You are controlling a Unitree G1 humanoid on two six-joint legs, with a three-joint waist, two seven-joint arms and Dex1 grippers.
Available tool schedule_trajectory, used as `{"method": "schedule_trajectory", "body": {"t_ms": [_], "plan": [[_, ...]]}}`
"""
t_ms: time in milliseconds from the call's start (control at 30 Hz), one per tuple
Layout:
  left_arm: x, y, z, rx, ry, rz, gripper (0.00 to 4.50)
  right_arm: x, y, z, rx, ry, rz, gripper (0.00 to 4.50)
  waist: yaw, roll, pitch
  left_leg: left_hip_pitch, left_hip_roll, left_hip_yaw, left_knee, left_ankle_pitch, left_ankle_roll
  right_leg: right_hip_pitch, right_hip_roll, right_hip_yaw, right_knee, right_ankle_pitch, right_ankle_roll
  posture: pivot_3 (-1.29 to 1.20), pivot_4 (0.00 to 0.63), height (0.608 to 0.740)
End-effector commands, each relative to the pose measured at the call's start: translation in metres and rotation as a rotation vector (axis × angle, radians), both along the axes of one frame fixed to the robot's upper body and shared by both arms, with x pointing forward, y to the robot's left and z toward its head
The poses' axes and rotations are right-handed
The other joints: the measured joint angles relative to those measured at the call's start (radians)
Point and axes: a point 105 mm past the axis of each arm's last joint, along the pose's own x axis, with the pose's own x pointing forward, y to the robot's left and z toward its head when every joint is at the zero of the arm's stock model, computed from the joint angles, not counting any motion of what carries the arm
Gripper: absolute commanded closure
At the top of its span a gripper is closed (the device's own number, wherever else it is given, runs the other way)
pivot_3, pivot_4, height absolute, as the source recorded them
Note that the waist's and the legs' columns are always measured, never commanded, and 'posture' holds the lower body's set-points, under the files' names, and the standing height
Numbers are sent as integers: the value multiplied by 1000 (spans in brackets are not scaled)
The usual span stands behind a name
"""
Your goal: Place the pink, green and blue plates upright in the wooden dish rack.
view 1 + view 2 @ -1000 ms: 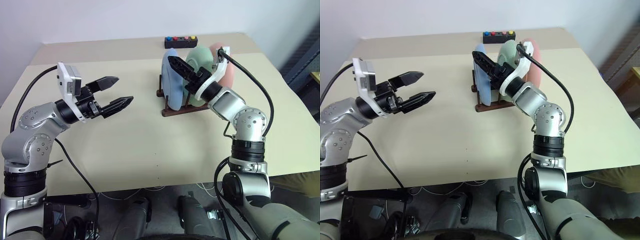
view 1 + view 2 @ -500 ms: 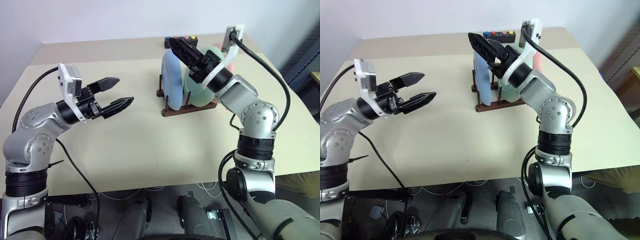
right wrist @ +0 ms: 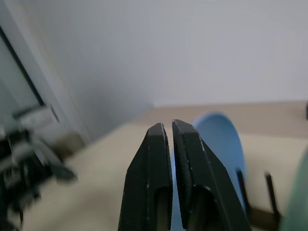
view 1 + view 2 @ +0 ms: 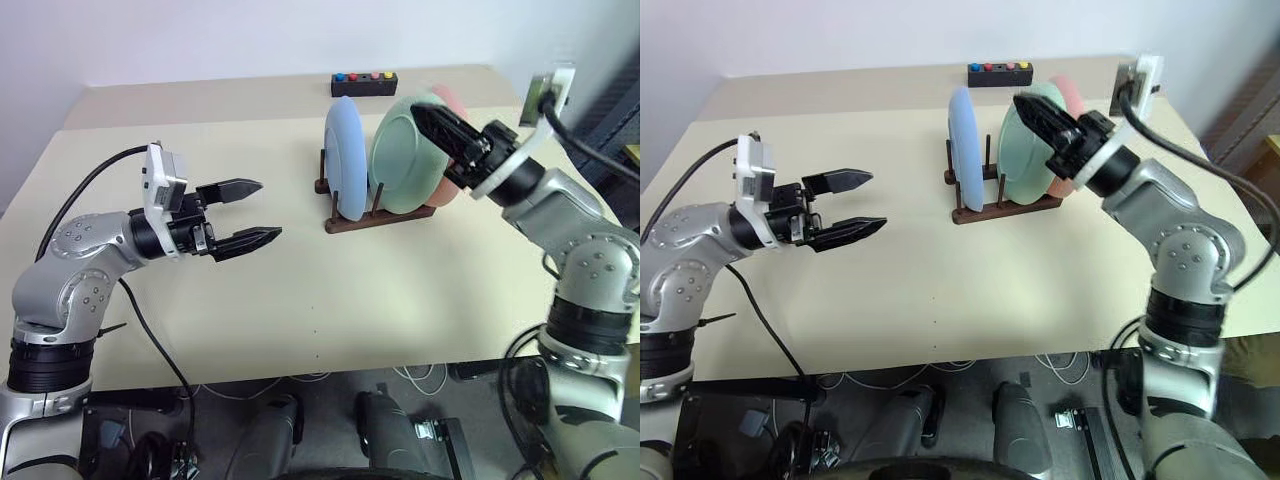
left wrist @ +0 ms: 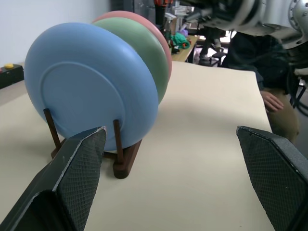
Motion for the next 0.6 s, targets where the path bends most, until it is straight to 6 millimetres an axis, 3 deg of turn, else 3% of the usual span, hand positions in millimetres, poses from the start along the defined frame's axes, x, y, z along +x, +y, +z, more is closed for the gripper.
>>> {"method": "schedule_trajectory", "body": {"t_ms": [33, 233, 400, 600], "plan": [[-2, -8, 5, 14, -43, -31, 33, -18, -8, -4, -46, -27, 23, 4455, 1, 0, 0, 0, 0, 0, 0, 0, 0, 1, 0, 0, -1, 0, 0, 0, 150, 740], [-2, -10, 4, 24, -45, -45, 33, -19, -18, -28, -121, 13, -36, 4455, -2, 0, 0, 0, 1, 0, 0, 0, 0, 1, -1, 0, -1, 0, 0, 0, 150, 740], [-2, -13, 5, 28, -53, -53, 33, -1, -40, -70, -278, 59, -176, 4455, 2, 0, 0, 0, 1, 0, 0, 0, 0, 3, 0, -1, -4, 0, 0, 0, 150, 740], [-5, -14, 6, 33, -56, -58, 33, 11, -48, -85, -350, 49, -244, 4455, 0, 0, 0, 1, 1, 0, 1, 0, 0, 3, 1, -1, -6, 1, 0, 0, 150, 740]]}}
